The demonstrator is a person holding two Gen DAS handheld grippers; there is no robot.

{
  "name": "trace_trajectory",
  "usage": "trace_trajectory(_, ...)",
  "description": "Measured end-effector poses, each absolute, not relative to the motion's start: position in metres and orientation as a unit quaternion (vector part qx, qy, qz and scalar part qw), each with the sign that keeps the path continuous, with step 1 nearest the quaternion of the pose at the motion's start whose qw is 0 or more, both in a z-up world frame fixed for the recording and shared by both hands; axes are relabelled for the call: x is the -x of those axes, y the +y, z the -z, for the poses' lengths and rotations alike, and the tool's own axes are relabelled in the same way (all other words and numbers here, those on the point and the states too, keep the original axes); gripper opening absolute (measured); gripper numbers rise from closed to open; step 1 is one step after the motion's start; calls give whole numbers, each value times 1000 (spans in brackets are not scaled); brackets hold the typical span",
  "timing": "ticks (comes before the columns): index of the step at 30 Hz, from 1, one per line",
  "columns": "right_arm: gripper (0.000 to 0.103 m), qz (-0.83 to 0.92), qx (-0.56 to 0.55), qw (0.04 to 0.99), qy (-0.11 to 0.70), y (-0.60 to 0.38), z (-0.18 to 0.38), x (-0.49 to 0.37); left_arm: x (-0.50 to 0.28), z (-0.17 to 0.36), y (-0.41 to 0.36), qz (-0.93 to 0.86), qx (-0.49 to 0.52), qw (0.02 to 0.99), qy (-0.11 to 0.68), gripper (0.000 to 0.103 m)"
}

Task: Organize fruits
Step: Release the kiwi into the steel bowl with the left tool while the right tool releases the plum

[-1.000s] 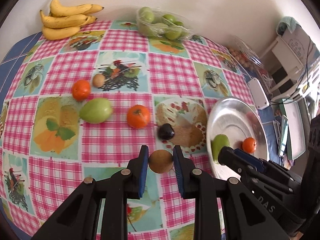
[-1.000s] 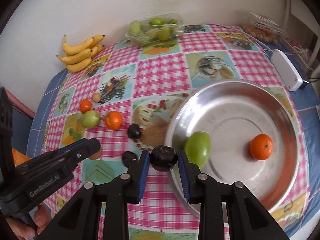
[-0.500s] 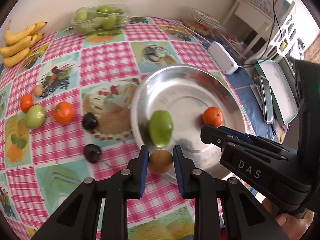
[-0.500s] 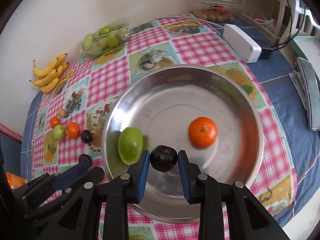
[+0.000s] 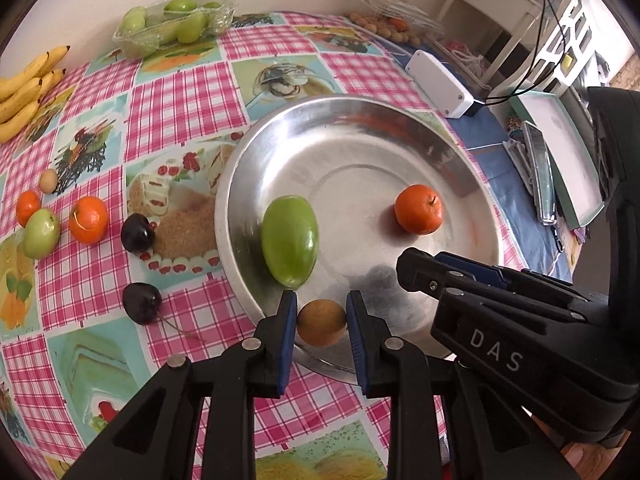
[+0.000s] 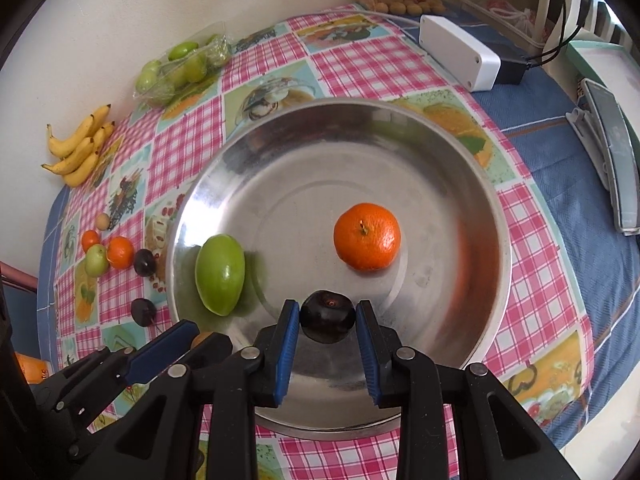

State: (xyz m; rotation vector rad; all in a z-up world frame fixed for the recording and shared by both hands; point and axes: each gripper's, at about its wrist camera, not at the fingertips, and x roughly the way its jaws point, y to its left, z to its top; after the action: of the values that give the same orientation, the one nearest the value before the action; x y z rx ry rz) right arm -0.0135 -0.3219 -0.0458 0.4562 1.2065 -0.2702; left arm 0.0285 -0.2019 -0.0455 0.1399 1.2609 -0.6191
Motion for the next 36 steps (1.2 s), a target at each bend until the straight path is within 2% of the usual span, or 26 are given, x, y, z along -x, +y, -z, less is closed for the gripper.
trace_trajectory(8, 32, 122, -214, 794, 556, -320, 44, 13, -30, 46, -201, 286, -52, 757, 585, 26)
trace_trajectory(16, 35, 117, -221, 804, 540, -323, 36, 12, -37, 35, -186, 278, -37, 764, 581, 31)
trace_trajectory(17, 39, 119, -219, 804, 539, -323, 36, 12, -38, 34, -183, 272, -35, 768, 579, 32)
trace_trajectory(19, 54, 120, -217, 804, 540, -323, 36, 12, -42, 31, -176, 257, -33, 776, 575, 35)
trace_trajectory(20, 60, 119, -218, 805, 539, -323, 35, 12, -45, 29, -171, 248, -28, 781, 573, 40)
trace_trajectory(23, 60, 118, -215, 806, 539, -321, 35, 11, -54, 29, -156, 218, -18, 790, 573, 49)
trace_trajectory(27, 75, 116, -206, 802, 548, -319, 38, 7, -67, 35, -134, 154, -20, 801, 578, 69)
trace_trajectory(29, 77, 115, -201, 801, 553, -317, 39, 6, -72, 38, -126, 129, -23, 804, 580, 70)
trace_trajectory(31, 82, 116, -195, 800, 556, -315, 40, 5, -75, 42, -119, 110, -24, 805, 583, 75)
trace_trajectory(32, 87, 117, -193, 799, 557, -315, 41, 5, -75, 43, -115, 104, -24, 805, 584, 81)
trace_trajectory(36, 88, 117, -194, 798, 559, -314, 42, 3, -79, 48, -113, 96, -27, 806, 584, 82)
